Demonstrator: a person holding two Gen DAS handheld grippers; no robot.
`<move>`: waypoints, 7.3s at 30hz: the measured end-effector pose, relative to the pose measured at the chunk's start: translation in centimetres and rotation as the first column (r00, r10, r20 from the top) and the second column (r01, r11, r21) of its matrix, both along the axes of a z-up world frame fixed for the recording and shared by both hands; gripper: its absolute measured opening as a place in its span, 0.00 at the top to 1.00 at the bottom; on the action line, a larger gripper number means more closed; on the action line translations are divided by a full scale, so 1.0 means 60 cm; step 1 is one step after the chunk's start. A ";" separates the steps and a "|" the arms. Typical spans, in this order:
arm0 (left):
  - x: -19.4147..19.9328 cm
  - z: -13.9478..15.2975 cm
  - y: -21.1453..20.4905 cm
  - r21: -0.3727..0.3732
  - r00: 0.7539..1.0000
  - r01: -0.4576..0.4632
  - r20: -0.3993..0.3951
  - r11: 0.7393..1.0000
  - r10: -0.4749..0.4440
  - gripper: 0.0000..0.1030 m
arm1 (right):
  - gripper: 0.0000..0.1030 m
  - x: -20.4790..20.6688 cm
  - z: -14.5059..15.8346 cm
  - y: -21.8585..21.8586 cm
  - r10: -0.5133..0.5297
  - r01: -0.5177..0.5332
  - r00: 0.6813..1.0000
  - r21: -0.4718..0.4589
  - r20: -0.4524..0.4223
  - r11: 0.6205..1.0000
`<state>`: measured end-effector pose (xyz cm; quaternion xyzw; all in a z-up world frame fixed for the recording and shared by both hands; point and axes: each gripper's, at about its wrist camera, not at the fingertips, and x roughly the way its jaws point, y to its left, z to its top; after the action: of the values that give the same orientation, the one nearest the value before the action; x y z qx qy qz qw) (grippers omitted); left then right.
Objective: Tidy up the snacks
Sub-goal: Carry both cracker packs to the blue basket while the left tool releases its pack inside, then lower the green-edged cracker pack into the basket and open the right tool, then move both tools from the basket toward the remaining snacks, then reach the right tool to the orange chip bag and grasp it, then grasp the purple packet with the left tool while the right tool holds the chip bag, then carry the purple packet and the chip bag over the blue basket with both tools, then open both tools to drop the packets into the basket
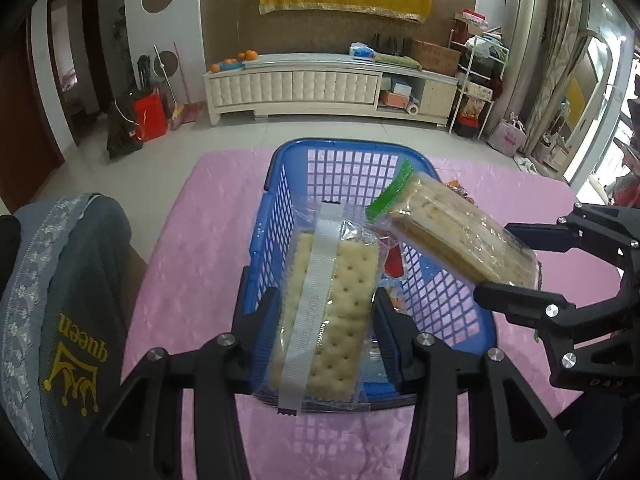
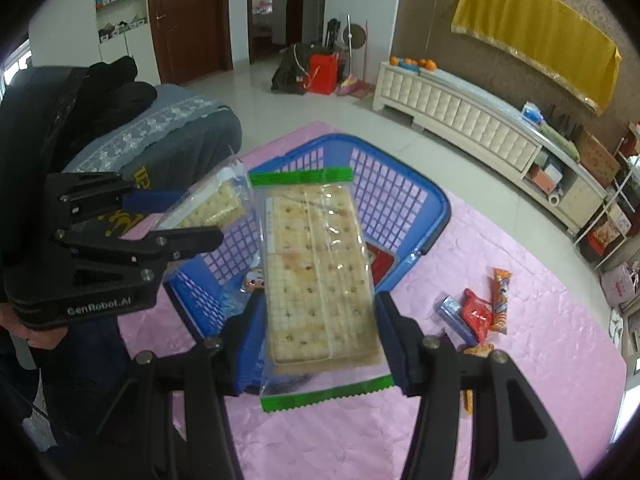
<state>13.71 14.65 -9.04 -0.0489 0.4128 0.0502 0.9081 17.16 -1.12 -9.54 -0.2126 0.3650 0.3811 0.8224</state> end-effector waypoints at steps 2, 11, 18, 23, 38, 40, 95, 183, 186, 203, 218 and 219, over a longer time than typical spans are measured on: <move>0.003 -0.009 0.007 -0.015 1.000 -0.002 -0.006 1.000 0.002 0.58 | 0.44 0.005 -0.005 0.005 -0.001 0.001 1.000 -0.006 -0.011 1.000; 0.011 -0.013 0.013 -0.042 1.000 0.002 -0.006 0.999 -0.002 0.58 | 0.44 0.013 -0.024 0.038 -0.002 0.001 1.000 -0.038 -0.031 0.999; 0.003 -0.016 0.009 -0.020 1.000 -0.008 -0.013 1.000 0.007 0.33 | 0.44 0.005 -0.034 0.046 0.022 -0.025 0.997 -0.045 -0.078 0.999; -0.003 -0.011 0.006 -0.015 1.000 -0.008 0.000 1.000 0.008 0.28 | 0.38 0.002 -0.038 0.049 0.006 -0.010 0.996 -0.047 -0.085 0.999; -0.032 0.025 -0.063 0.018 0.998 0.045 0.045 0.999 -0.045 0.21 | 0.21 -0.002 0.009 -0.071 -0.141 0.149 0.986 0.083 -0.091 0.985; -0.035 0.030 -0.087 0.028 0.996 0.065 0.055 0.998 -0.066 0.21 | 0.21 -0.009 0.018 -0.086 -0.150 0.157 0.986 0.094 -0.076 0.983; 0.200 -0.172 -0.343 -0.024 0.949 0.228 -0.217 0.973 -0.228 0.21 | 0.21 0.199 -0.179 -0.305 -0.209 0.202 0.951 -0.054 -0.228 0.978; 0.057 0.080 -0.220 0.140 0.979 0.159 0.104 0.977 -0.174 0.48 | 0.86 0.035 0.058 -0.212 -0.140 0.146 0.989 0.173 -0.046 0.974; 0.037 0.084 -0.175 0.137 0.985 0.120 0.109 0.983 -0.135 0.48 | 0.86 0.019 0.068 -0.176 -0.104 0.108 0.994 0.170 -0.030 0.979; -0.005 0.029 -0.026 0.062 0.998 0.005 0.065 0.998 -0.009 0.48 | 0.86 0.007 0.020 0.003 0.013 -0.004 0.993 0.080 -0.116 0.997; 0.018 -0.016 -0.011 0.040 1.000 0.021 0.016 0.999 -0.022 0.34 | 0.52 0.023 -0.023 0.030 -0.024 0.027 0.982 0.017 -0.188 0.999; 0.016 -0.017 -0.013 0.054 0.999 0.023 0.021 0.998 -0.024 0.33 | 0.47 0.024 -0.023 0.027 -0.034 0.037 0.983 0.012 -0.178 0.999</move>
<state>14.66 13.89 -10.04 -0.0201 0.4018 0.0502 0.9141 18.59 0.53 -10.89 -0.1650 0.4380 0.3865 0.7947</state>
